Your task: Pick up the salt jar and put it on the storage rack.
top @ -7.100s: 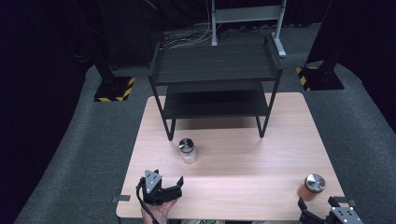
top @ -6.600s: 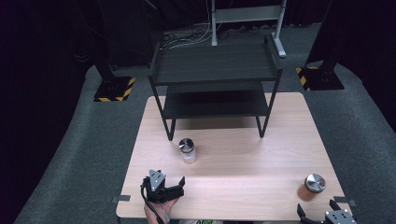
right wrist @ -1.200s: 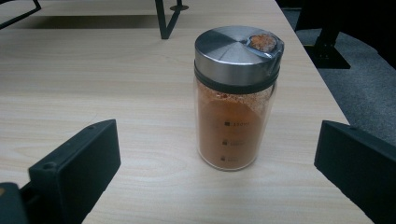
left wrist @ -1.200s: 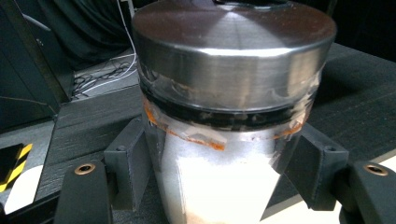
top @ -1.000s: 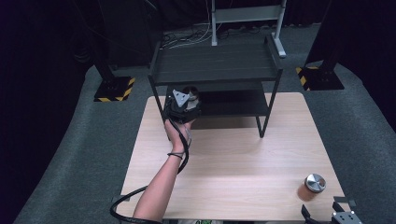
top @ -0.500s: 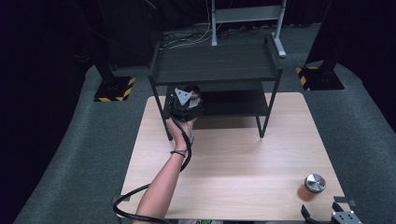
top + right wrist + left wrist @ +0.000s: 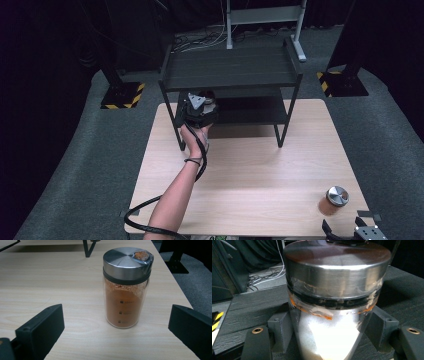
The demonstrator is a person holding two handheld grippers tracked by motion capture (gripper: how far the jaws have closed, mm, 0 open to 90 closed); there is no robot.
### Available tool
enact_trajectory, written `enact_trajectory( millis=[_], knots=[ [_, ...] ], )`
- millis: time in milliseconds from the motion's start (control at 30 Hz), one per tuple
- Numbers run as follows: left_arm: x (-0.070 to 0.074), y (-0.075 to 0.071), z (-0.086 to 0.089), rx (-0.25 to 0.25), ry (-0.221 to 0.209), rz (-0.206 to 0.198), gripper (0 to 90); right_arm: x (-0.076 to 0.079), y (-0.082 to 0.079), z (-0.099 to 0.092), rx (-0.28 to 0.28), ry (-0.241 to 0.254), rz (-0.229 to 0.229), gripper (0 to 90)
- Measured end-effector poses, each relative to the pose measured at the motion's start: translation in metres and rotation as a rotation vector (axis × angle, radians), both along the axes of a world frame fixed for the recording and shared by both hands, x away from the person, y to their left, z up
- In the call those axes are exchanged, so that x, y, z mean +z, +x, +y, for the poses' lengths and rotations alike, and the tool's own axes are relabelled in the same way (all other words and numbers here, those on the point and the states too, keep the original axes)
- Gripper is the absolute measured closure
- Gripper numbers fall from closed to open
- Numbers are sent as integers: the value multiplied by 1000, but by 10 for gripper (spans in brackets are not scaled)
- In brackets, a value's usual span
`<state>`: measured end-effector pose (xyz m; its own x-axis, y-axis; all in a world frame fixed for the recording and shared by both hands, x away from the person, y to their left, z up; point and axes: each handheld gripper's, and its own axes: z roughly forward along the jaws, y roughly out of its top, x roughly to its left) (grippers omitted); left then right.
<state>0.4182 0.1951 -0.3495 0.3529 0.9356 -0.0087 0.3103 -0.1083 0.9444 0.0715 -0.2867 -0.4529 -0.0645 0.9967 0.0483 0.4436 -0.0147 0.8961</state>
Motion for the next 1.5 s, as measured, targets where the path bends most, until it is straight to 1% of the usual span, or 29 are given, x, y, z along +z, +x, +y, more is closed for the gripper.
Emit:
enact_trajectory(
  millis=[33, 67, 100, 133, 167, 200, 267, 300, 467, 600, 633, 800, 933, 967, 1000, 1033, 1067, 1100, 1133, 1200, 1333, 1400, 1500],
  knots=[
    [0, 1, 0, 4, -4, 3, 311, 0, 0, 0, 0, 0, 0, 0],
    [2, 1, 1, -1, 10, 11, 311, 0, 0, 0, 0, 0, 1, 0],
    [2, 3, 3, -1, -8, 16, 311, 0, 0, 0, 0, 0, 3, 0],
    [2, 3, 3, -1, -8, 16, 310, 0, 0, 0, 0, 0, 3, 0],
    [0, 3, 3, 1, -25, 12, 310, 0, 0, 0, 0, 0, 3, 0],
    [1, 3, 3, 0, -15, 12, 310, 0, 0, 0, 0, 0, 3, 0],
    [-1, 3, 3, -2, -23, 8, 310, 0, 0, 0, -1, 0, 1, 0],
    [-2, 2, 3, 6, -20, 3, 310, 0, 0, 0, -1, 0, 1, 0],
    [-7, 2, 4, -2, -29, -12, 309, 0, -1, 1, -3, -1, -3, 0],
    [-7, 2, 5, -6, -29, -12, 309, 1, 0, 1, -3, -3, -2, 0],
    [-8, 2, 6, -7, -29, -19, 309, 1, 0, 1, -1, -3, -3, 0],
    [-9, 2, 6, -9, -29, -21, 309, 1, -1, 1, -4, -3, -5, 0],
    [-7, 2, 6, -10, -23, -14, 306, 1, -2, 1, -8, -2, -8, 0],
    [-5, 3, 3, 4, -17, -1, 180, 1, -2, 1, -8, -2, -9, 0],
    [-2, 7, 1, 14, -38, 41, 36, 1, -2, 1, -8, -3, -9, 0],
    [-2, 7, 1, 14, -38, 41, 1, 1, -2, 1, -8, -3, -9, 0],
    [-3, 4, 2, 13, -40, 32, 1, 2, -2, 1, -8, -5, -10, 0],
    [-3, -1, 0, 25, -25, 21, 1, 2, -3, 1, -8, -4, -13, 0],
    [-5, -4, 4, 6, -28, 12, 1, 1, -3, 1, -11, -2, -17, 0],
    [-4, -8, 9, -13, -34, 22, 1, 1, -4, 0, -12, 0, -19, 0],
    [-7, -24, 19, -39, -35, 11, 2, 2, -4, 1, -13, -5, -21, 0],
    [-9, -36, 24, -50, -24, 1, 1, 1, -4, 0, -11, -2, -24, 0],
    [-11, -51, 31, -67, 0, 1, 1, 1, -4, 1, -12, -3, -26, 0]
  ],
)
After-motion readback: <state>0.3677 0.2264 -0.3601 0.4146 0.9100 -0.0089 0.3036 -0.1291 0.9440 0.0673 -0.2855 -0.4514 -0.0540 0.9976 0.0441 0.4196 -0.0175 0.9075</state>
